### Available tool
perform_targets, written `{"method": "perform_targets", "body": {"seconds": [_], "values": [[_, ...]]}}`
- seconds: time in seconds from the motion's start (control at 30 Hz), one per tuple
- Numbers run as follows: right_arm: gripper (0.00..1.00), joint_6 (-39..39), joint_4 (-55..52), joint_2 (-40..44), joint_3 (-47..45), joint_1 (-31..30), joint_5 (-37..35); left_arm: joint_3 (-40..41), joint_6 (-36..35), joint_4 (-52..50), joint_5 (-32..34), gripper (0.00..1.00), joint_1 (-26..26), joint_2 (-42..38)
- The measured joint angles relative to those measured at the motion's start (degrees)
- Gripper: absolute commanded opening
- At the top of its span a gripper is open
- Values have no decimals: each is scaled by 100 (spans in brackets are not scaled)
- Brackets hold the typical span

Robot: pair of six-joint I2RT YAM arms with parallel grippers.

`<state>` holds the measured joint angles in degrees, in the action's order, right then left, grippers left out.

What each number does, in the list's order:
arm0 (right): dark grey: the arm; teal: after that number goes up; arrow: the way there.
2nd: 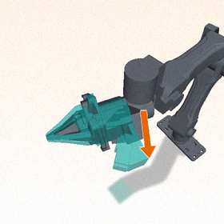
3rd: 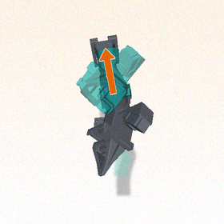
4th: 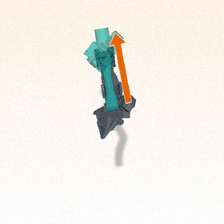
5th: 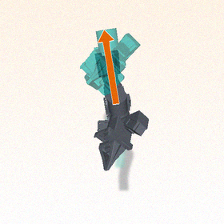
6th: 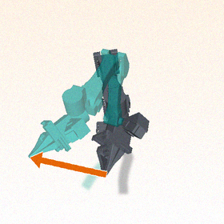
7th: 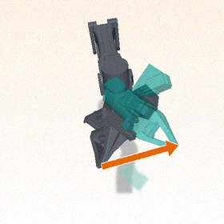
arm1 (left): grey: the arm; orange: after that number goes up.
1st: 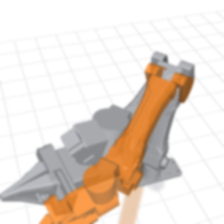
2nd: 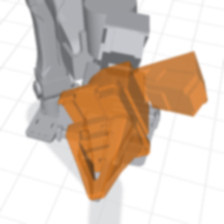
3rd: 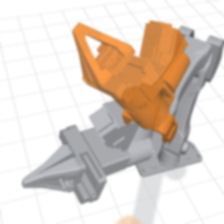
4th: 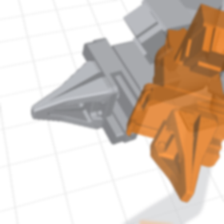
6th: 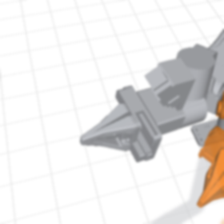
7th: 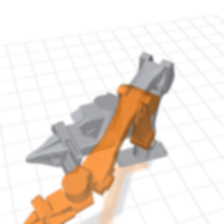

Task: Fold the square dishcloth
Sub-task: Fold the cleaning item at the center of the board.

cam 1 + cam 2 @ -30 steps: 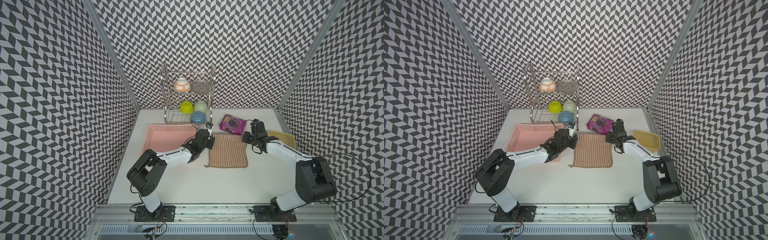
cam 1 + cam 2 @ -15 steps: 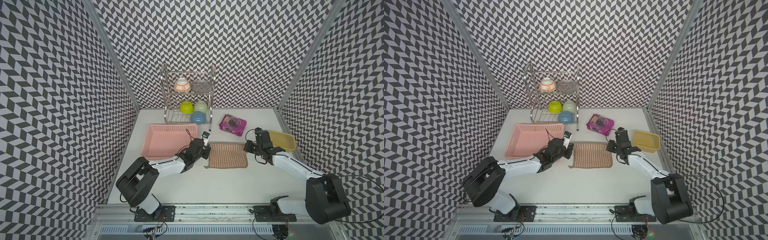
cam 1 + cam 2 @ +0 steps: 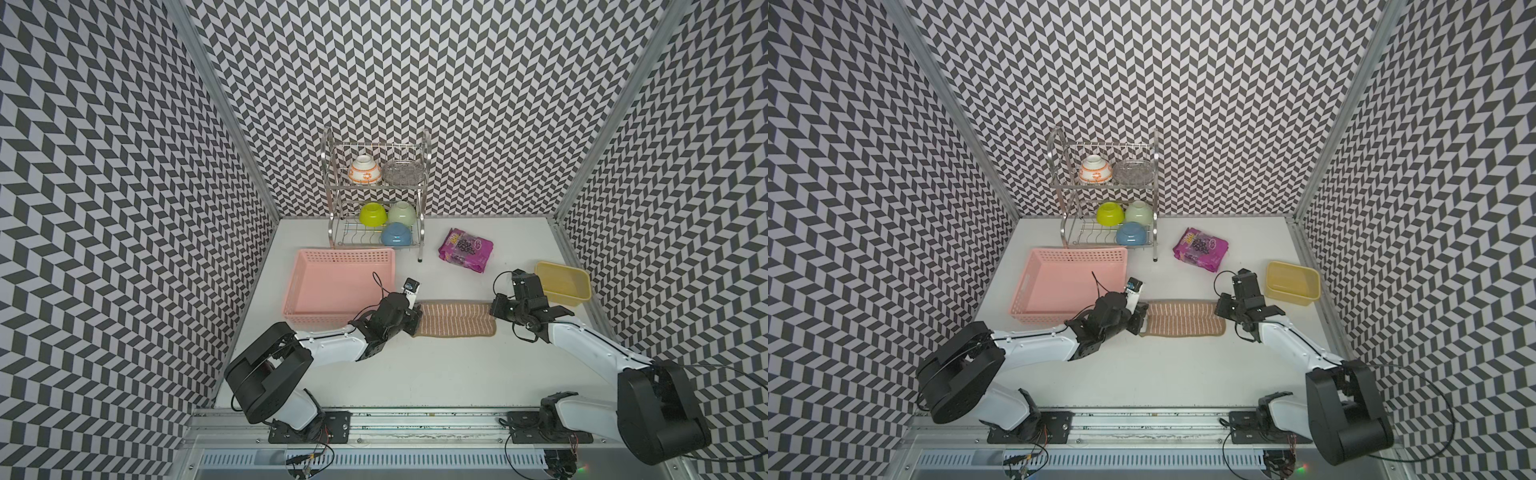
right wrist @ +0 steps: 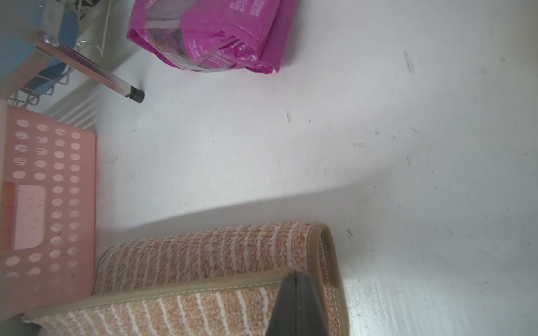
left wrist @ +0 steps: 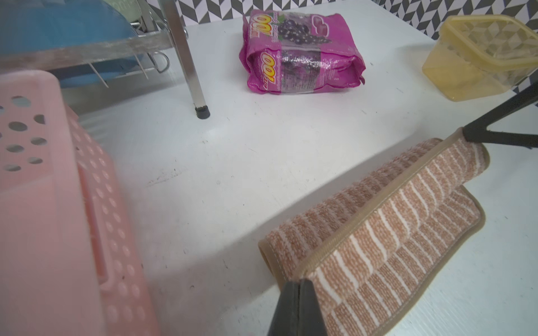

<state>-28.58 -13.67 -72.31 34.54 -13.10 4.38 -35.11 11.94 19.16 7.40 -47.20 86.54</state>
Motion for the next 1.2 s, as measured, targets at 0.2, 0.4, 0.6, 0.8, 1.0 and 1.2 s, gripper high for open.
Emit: {"method": "perform_targets", "body": {"seconds": [0.2, 0.4, 0.6, 0.8, 1.0, 1.2], "values": [[0, -26, 7, 0, -146, 0, 13, 127, 184, 92, 26, 0, -142, 7], [0, -44, 46, 0, -177, 0, 11, 133, 302, 271, 92, 0, -192, 184], [0, -39, 24, -4, -127, 0, -7, 116, 299, 299, 166, 0, -192, 297], [0, -37, 46, -140, 339, 13, -192, -337, 66, 238, 363, 0, -186, 315], [0, -28, 203, -476, 682, 13, -323, -850, -229, 328, 417, 0, 9, 625], [0, -31, 317, -708, 669, 15, -310, -898, -334, 337, 389, 0, 138, 935]]}}
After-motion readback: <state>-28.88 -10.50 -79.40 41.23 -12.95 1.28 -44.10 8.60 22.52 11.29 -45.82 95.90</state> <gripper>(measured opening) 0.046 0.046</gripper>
